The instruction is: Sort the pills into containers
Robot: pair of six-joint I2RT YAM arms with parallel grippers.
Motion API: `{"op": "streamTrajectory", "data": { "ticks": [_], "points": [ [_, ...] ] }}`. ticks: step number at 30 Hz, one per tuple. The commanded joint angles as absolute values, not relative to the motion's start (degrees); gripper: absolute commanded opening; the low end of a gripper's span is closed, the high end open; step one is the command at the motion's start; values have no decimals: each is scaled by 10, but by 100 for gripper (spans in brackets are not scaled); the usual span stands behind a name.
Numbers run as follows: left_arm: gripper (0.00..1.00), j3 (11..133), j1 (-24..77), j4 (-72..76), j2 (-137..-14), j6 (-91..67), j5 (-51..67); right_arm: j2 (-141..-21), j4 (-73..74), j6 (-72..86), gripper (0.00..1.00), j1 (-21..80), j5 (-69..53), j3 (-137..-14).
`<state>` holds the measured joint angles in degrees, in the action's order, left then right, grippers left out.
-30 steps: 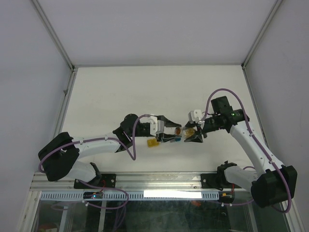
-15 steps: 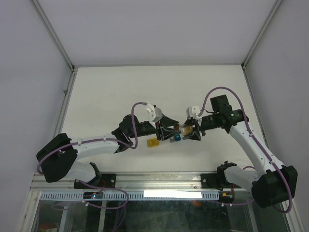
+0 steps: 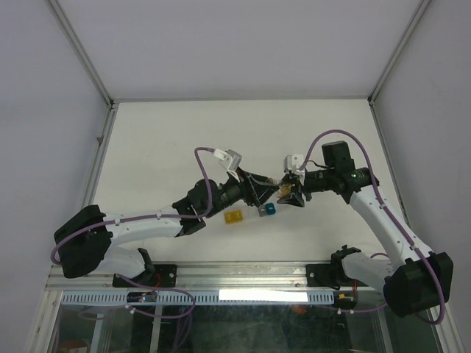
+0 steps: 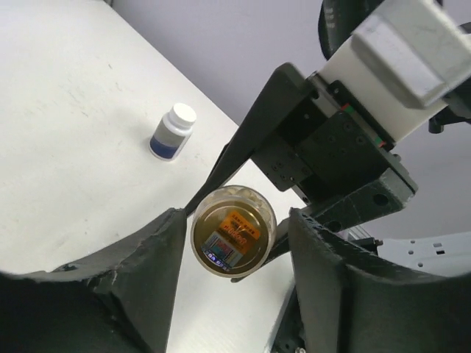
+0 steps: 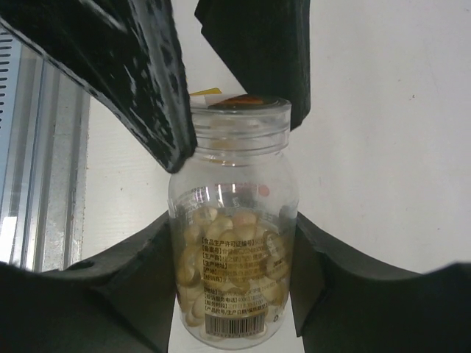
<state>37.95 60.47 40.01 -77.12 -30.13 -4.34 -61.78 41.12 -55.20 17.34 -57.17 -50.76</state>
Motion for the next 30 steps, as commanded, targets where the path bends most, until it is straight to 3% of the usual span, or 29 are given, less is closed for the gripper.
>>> {"op": "streamTrajectory", "data": {
  "ticks": [1,7,12,19,30],
  "points": [
    [68,381,611,461,-720,-309,-62,-606,393,-531,0,171,-582,-514],
    [99,343,611,427,-650,-262,-47,-601,403,-536,0,168,-595,-517],
    [99,277,607,455,-571,-110,1,-593,435,-579,0,163,-628,-516],
    [99,285,552,474,-611,27,262,-598,484,-657,0,164,-673,-508],
    [82,355,551,444,-714,83,277,-601,497,-680,0,168,-676,-504]
  ]
}}
